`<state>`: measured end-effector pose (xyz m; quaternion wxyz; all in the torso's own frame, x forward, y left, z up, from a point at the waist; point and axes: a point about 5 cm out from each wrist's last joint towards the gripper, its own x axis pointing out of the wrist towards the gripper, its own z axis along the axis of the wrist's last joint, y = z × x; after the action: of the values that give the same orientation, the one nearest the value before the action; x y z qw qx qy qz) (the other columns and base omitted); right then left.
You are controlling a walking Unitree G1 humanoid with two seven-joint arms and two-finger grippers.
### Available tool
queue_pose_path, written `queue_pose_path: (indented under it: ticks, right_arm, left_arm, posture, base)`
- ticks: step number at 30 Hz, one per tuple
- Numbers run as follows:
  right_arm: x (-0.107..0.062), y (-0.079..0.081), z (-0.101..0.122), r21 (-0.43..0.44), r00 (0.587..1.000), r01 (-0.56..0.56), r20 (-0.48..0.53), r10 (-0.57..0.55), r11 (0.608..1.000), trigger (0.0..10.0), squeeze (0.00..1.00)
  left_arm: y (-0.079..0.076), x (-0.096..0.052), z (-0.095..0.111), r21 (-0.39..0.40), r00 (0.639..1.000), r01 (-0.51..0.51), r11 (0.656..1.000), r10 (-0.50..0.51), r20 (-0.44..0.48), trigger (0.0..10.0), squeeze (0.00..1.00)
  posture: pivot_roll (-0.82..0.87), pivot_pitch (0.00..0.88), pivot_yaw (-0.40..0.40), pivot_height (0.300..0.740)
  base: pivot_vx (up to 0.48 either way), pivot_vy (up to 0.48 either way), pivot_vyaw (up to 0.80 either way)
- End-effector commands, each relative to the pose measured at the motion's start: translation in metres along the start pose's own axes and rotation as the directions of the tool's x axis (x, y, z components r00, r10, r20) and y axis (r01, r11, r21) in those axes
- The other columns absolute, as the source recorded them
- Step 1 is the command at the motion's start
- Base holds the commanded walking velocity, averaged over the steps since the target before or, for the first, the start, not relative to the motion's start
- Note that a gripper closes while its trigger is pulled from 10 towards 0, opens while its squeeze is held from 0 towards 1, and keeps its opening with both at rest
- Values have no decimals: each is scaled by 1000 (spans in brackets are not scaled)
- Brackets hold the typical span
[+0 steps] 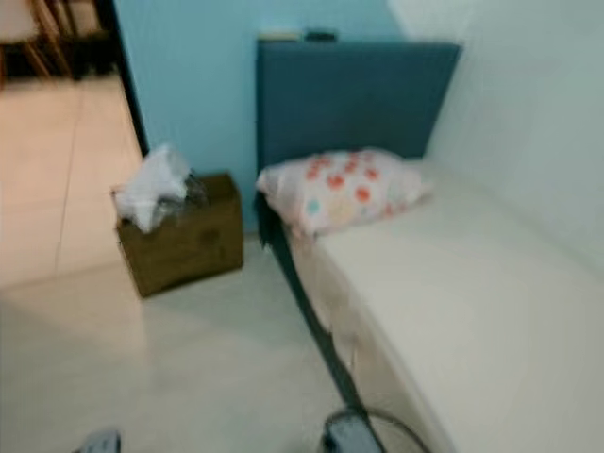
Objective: Clean up the room
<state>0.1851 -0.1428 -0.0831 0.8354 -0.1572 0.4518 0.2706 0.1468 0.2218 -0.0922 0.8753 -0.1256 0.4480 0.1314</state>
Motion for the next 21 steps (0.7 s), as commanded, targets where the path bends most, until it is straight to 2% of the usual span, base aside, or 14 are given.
queue_pose_path:
  ticks: [1, 5, 8, 21]
  right_arm:
    - [-3, -8, -7, 10, 999, 35, -26, -35, 999, 10000, 0]
    - [-3, -10, -7, -14, 997, 57, -45, -57, 998, 10000, 0]
    - [-3, -14, -3, 13, 996, 84, -32, -84, 996, 10000, 0]
    - [-3, -18, 5, 22, 995, 103, -1, -103, 994, 10000, 0]
  left_arm:
    - [0, -2, -11, 4, 999, 4, 1000, -4, -32, 10000, 0]
    - [0, -2, -11, 5, 999, 6, 1000, -6, -34, 10000, 0]
    - [0, -3, -12, 8, 999, 9, 1000, -9, -36, 10000, 0]
    - [-2, -2, -11, 14, 999, 21, 1000, -20, -33, 10000, 0]
  posture:
    - [80, 0, -102, 740]
    - [80, 0, -102, 740]
    - [81, 0, -102, 740]
    - [83, 0, -106, 740]
  base:
    - [345, 0, 0]
    - [349, 0, 0]
    - [358, 0, 0]
    - [395, 0, 0]
